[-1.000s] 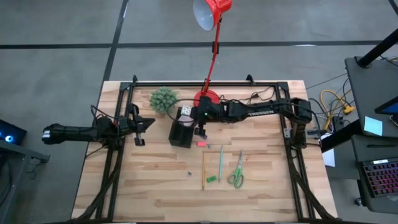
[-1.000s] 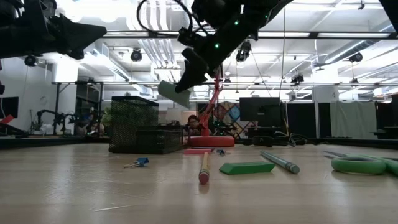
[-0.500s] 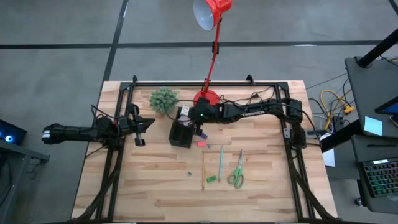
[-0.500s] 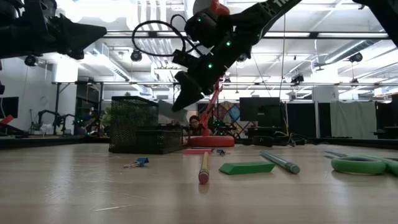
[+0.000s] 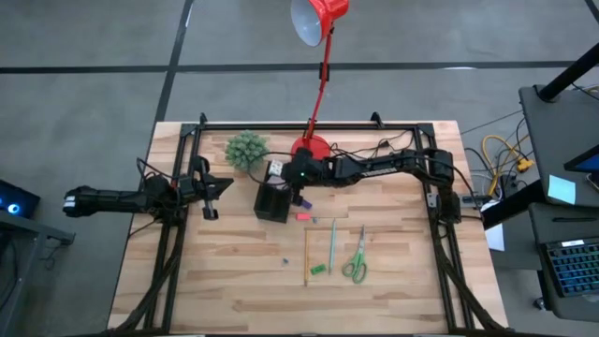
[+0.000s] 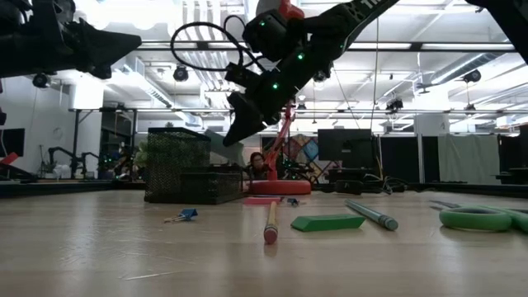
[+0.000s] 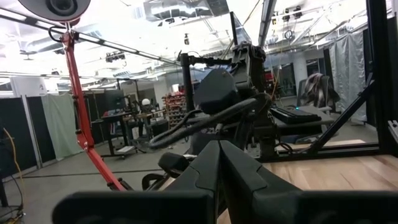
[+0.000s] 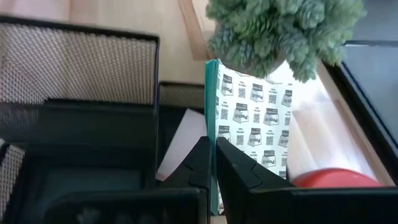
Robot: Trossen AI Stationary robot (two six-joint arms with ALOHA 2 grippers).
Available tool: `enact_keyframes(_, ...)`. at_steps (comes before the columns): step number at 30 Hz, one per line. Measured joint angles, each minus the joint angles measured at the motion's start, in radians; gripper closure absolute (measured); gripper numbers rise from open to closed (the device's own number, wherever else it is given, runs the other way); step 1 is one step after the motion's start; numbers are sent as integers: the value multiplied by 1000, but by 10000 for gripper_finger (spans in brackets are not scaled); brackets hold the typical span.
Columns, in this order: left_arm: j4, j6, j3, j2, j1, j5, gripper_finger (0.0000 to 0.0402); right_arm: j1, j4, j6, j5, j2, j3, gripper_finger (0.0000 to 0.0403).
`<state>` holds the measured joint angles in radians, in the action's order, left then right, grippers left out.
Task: Pick and place office supplies into organizer
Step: Put the green sticky notes in the black desk organizer
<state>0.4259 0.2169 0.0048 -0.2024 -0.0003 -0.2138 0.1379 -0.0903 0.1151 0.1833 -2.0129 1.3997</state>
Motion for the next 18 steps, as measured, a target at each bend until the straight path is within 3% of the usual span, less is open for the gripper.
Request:
enact_keyframes(8,0,0,0,0,0,0,402,1,-3,-10,1,0,-3,387)
enact_keyframes(18,0,0,0,0,0,0,402,2,0,-33,1,0,-3,337)
